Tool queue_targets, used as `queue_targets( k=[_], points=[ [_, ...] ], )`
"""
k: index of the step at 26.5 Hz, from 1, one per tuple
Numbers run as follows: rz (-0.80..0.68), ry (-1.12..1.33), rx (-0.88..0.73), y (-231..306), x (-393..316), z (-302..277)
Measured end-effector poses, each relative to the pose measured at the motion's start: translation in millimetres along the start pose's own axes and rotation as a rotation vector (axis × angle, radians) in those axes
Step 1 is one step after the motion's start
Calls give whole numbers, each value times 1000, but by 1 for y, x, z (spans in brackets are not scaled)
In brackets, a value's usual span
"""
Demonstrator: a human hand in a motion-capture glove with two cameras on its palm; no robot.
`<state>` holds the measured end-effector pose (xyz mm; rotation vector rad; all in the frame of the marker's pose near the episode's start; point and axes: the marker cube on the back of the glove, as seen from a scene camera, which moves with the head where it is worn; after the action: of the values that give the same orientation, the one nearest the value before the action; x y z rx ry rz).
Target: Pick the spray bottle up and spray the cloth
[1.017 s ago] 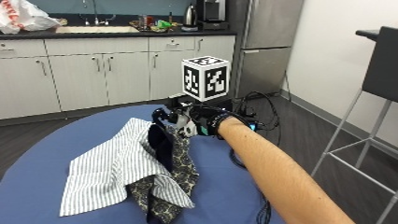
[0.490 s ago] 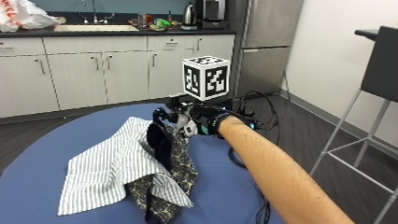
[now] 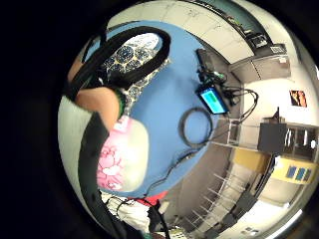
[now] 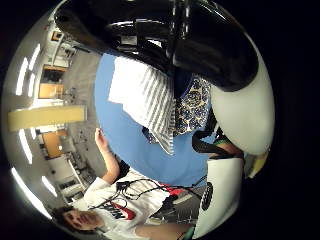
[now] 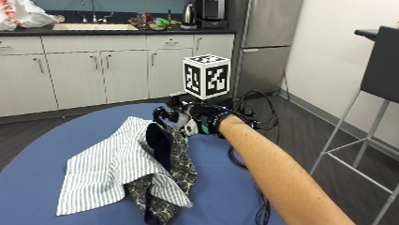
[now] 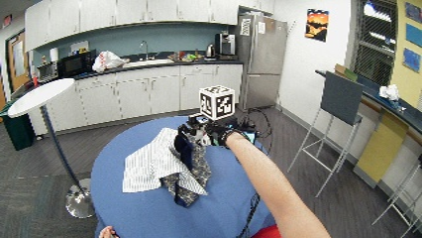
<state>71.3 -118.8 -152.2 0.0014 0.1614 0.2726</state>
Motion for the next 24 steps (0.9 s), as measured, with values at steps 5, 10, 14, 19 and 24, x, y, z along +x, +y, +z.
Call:
queue_targets(
  k=[5,10,14,19,24],
  points=[
    [0,-6,-2,1,2,-1],
    [7,-21,-1,2,5,2],
    [9,-18,-6,3,5,5],
    [9,-14,-16,4,3,8],
    [-1,-42,-10,7,1,12]
  ],
)
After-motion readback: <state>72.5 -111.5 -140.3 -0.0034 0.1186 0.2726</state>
